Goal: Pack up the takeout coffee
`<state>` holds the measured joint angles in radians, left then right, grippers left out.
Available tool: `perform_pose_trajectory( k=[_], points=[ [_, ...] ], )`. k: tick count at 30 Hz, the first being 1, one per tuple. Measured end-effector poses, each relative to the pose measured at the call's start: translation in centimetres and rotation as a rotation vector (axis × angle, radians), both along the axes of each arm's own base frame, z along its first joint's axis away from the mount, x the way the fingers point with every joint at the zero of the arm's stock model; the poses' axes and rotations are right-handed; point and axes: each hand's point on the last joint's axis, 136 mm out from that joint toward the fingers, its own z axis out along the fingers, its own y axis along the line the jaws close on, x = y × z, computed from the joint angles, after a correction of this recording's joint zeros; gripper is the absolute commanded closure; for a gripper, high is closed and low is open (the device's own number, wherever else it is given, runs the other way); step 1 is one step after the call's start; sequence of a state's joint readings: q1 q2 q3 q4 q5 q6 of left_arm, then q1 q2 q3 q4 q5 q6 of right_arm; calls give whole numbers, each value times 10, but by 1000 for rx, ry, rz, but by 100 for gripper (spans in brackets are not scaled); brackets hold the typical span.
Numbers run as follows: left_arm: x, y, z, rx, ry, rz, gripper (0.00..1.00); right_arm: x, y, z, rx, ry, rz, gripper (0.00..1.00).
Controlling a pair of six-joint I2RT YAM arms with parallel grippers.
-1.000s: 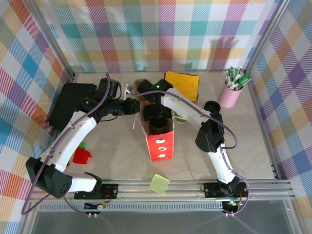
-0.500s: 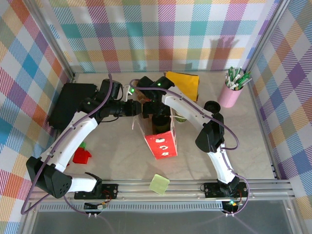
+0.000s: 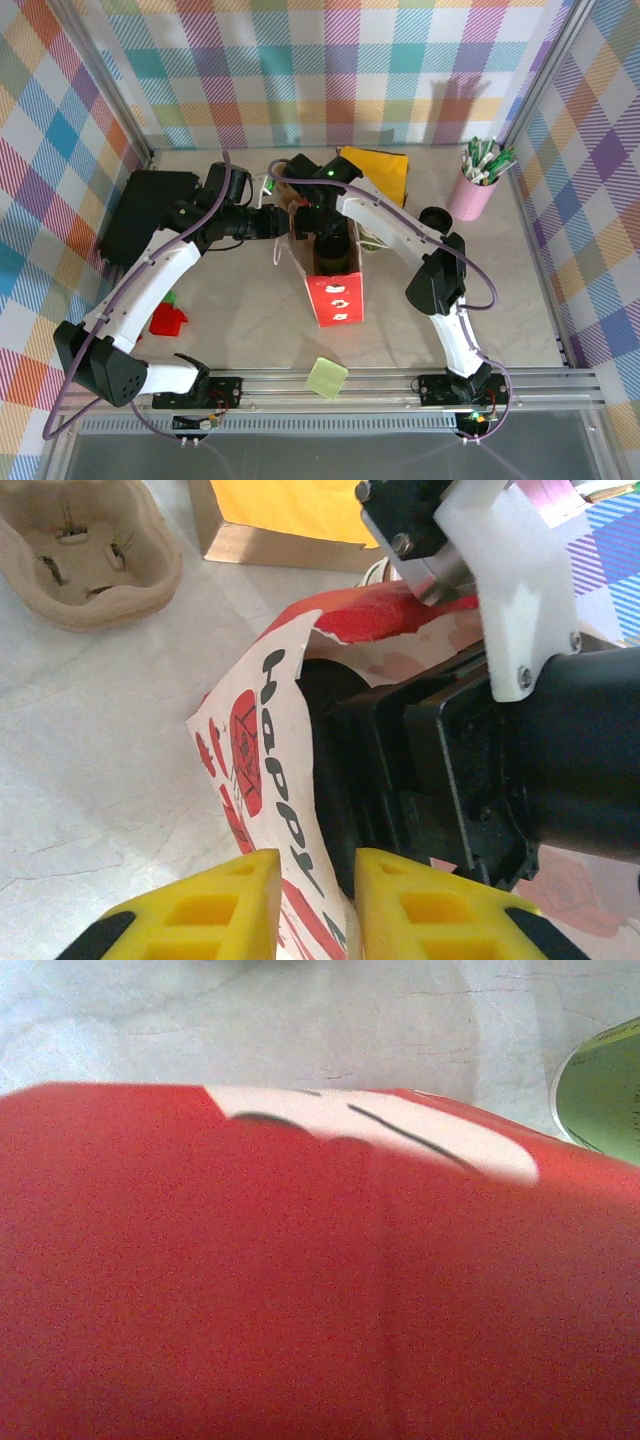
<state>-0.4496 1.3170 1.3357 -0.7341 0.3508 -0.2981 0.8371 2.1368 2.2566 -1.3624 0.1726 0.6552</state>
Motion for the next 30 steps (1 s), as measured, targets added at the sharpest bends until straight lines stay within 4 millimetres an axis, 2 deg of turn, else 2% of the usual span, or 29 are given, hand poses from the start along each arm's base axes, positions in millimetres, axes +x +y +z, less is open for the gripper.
perform_pose_trajectory(
  k=[9,16,23,27,30],
  points=[
    [-1,-1,0,0,0,-3,74,1,4,14,50,-25,-16,44],
    [-2,-3,0,1,0,-9,72,-2,4,37,107,-57,-23,45],
    [-3,-4,0,3,-1,-14,68,-7,-1,63,158,-93,-31,38],
    [-5,-6,0,6,1,-20,64,-6,-2,84,194,-136,-27,32],
    [-6,-6,1,14,2,-19,61,-7,-5,101,220,-170,-17,31]
  ],
)
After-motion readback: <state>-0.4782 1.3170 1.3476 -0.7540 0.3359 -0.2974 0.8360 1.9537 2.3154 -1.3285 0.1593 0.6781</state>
